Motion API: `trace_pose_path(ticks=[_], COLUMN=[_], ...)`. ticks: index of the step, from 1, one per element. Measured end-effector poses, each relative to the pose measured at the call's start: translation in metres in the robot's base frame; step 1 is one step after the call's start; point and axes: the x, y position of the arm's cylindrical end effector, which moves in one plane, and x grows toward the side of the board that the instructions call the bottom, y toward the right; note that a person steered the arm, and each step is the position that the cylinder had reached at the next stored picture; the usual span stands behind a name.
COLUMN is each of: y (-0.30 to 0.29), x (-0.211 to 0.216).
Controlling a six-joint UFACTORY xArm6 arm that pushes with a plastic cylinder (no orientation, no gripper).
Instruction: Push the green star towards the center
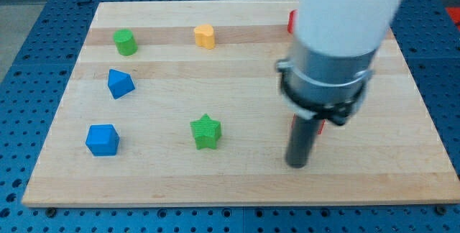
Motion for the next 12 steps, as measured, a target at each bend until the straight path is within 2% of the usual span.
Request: trace_pose_path(ticks=[2,3,5,8,10,11,12], y=[-0.084,-0.112,-0.129,-0.142,-0.142,-0.142,-0.153], x=[0.003,-0.017,-0.08,-0.092,-0.134,-0.143,-0.11])
